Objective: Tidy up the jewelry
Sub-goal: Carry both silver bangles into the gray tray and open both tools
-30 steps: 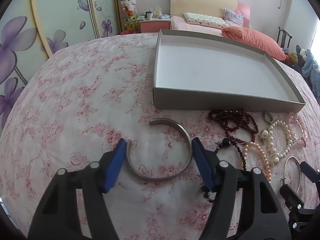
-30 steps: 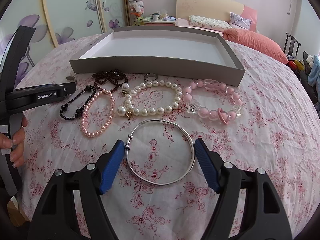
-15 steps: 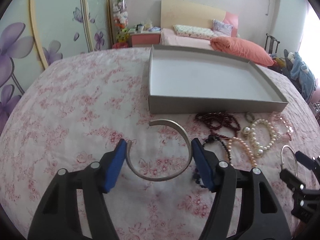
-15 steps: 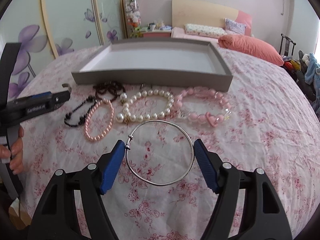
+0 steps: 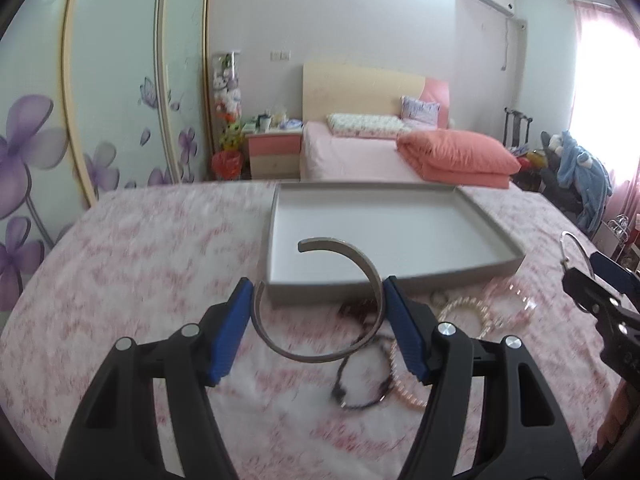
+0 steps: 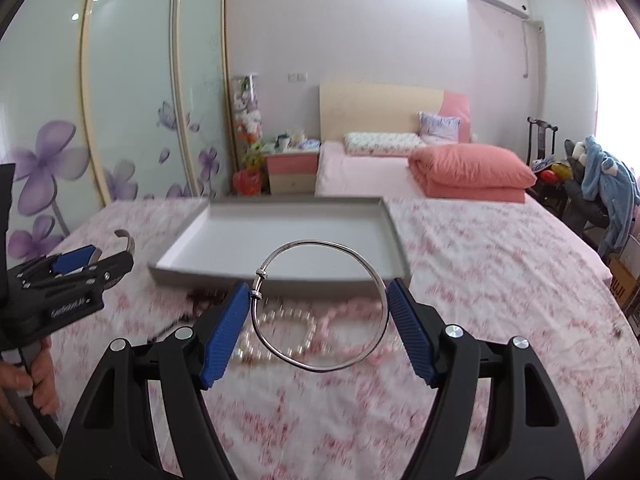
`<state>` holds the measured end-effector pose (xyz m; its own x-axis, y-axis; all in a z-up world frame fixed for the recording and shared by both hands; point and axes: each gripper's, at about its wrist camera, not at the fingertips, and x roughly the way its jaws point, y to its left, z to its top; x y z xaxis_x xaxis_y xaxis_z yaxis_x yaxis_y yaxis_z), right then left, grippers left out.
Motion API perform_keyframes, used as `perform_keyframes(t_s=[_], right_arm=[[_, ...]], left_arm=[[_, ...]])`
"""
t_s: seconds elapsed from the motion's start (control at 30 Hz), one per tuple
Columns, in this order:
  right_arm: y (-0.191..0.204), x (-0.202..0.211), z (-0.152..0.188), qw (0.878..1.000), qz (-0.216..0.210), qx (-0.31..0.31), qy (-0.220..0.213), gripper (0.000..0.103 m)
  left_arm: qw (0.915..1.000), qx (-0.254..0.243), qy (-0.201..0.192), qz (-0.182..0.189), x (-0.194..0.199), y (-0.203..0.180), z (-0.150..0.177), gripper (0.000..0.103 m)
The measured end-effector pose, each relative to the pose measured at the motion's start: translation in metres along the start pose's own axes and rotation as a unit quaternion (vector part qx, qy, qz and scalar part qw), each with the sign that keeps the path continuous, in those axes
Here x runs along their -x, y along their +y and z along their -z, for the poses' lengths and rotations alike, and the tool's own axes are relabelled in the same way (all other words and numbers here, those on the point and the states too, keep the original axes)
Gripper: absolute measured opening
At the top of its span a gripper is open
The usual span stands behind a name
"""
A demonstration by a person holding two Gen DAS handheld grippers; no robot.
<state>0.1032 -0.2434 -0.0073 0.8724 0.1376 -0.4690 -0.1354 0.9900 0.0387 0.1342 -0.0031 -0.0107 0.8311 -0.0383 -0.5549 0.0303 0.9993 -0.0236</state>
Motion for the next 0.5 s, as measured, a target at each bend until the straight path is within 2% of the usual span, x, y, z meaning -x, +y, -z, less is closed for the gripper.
perform_keyframes(t_s=[0.27,0.5], right_arm=[[-0.005,-0.01,-0.028,0.999,0.012,-0.006,-0.046,0.071],[-0.002,-0.034,-0.047,0.997,0.018,-0.001,-0.068,0.071]], left_arm=[[0.9997,-0.005,-0.025,0.001,-0.014,-0.012,-0.026,0.065],[0.9996,-0.008,-0.026,-0.004,-0.045,-0.014,-0.048,0.065]])
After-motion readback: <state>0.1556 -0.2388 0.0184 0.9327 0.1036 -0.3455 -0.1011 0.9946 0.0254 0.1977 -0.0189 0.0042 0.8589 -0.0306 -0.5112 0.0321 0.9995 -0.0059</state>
